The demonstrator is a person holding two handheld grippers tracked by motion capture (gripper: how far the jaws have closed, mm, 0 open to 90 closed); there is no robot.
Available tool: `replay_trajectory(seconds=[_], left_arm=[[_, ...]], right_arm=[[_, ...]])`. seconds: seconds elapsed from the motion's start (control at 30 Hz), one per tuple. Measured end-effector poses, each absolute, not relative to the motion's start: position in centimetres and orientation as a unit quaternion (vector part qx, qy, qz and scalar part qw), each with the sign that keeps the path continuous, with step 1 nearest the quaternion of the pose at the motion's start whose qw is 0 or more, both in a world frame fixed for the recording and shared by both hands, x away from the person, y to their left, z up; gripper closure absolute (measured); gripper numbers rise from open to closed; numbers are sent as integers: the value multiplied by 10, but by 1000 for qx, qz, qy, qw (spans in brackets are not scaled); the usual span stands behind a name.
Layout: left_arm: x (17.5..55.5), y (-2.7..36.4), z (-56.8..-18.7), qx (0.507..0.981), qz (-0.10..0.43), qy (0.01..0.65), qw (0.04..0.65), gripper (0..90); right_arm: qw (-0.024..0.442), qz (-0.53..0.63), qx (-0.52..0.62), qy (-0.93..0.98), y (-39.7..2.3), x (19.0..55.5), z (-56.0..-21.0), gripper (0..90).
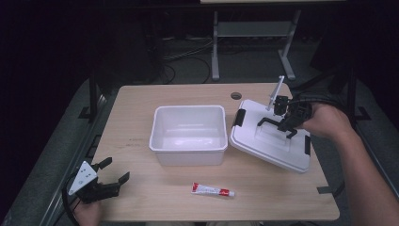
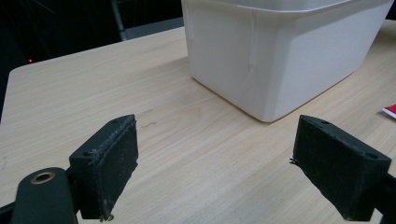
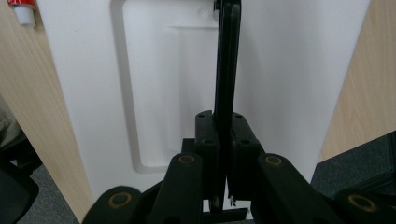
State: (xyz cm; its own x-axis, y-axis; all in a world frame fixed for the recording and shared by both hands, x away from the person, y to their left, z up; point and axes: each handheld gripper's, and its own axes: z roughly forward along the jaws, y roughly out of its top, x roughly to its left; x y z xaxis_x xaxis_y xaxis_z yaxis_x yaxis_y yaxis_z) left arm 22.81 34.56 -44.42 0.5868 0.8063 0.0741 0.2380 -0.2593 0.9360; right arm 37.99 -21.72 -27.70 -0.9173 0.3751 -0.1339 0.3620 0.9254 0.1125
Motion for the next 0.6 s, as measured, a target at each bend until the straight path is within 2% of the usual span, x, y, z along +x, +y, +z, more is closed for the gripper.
replay_trajectory(seconds=[0.3, 0.6], left_arm=[[228, 345, -444, 740, 288, 353, 495, 135], [228, 346, -444, 739, 289, 353, 496, 136]], right_arm=[[66, 42, 198, 977, -229, 377, -297, 844], [45, 25, 206, 977, -239, 375, -335, 844]])
